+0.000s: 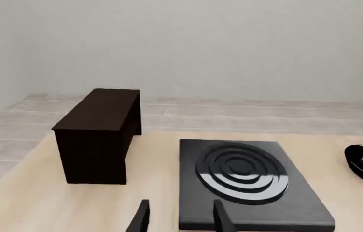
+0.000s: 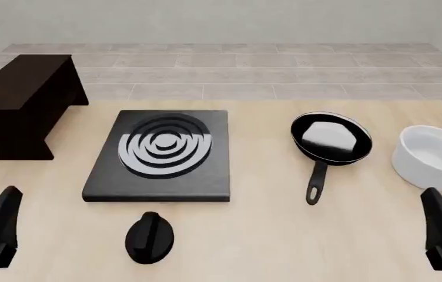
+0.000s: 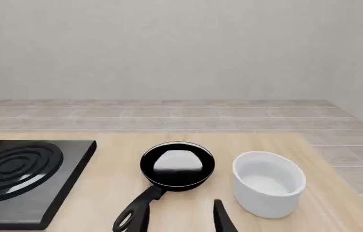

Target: Put the frying pan on top of the cabinet.

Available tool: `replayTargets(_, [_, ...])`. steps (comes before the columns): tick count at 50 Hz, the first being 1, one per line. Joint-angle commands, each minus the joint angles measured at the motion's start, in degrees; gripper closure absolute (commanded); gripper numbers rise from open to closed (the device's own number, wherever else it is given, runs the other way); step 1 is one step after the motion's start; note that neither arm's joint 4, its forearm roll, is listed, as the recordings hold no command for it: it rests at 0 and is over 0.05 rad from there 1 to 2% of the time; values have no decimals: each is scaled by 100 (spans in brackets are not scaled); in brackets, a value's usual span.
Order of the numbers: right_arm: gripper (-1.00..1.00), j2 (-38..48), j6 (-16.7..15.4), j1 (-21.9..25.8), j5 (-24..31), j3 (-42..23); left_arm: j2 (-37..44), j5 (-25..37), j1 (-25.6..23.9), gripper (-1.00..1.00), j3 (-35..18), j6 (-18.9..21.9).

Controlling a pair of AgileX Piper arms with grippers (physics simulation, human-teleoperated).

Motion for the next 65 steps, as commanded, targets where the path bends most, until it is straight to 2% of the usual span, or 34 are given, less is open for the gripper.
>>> replayTargets(1, [-100,9,-12,-8,-3,-3,78,-18,197,-100,13,-165])
replayTargets(4, [-100,3,-4,-15,-1,1,319,-142,247,-100,24,-334])
replayTargets(5, [-100,3,-4,-15,-1,1,37,31,242,-100,24,-150])
replayTargets(7, [-100,5,0,-13,4,3,133,53,218,-100,27,-260])
replayTargets(15, [-100,15,-20,-3,-1,4,30,185,161,-100,28,-147])
replayTargets(19, [-100,23,-9,-8,-10,4,423,-179,151,-100,28,-166])
replayTargets(21, [-100,29,7,-20,-14,3,972,-654,145,-100,25,-345])
replayTargets(25, [-100,27,14,-30,-13,0,1487,-1191,129,-100,-9,-370])
replayTargets(30, [-100,31,16,-36,-16,-1,1580,-1221,-151,-100,-227,-238])
replayTargets(31, [-100,31,16,-36,-16,-1,1759,-1330,-129,-100,-279,-413])
replayTargets(34, [-100,45,30,-45,-27,-2,2057,-1599,-427,-100,-426,-277])
replayTargets(37, [-100,35,32,-57,-21,-3,2449,-1813,-520,-100,-609,-344])
replayTargets(41, [-100,20,47,-66,-12,-5,3693,-2382,-716,-100,-920,-947])
replayTargets(43, [-100,20,48,-71,-11,-6,3749,-2389,-770,-100,-1001,-952])
replayTargets(47, [-100,19,67,-91,-12,-5,4699,-2883,-1207,-100,-1332,-1257])
replayTargets(54, [-100,29,66,-95,-13,-3,5959,-3054,-1941,-100,-1982,-1899])
replayTargets(59, [-100,52,66,-94,-26,-4,6479,-3138,-2460,-100,-2360,-2316])
replayTargets(63, [-100,88,60,-87,-50,-6,6933,-3221,-2813,-100,-2630,-2846])
replayTargets(65, [-100,104,61,-85,-58,-9,7037,-3208,-2992,-100,-2774,-2907])
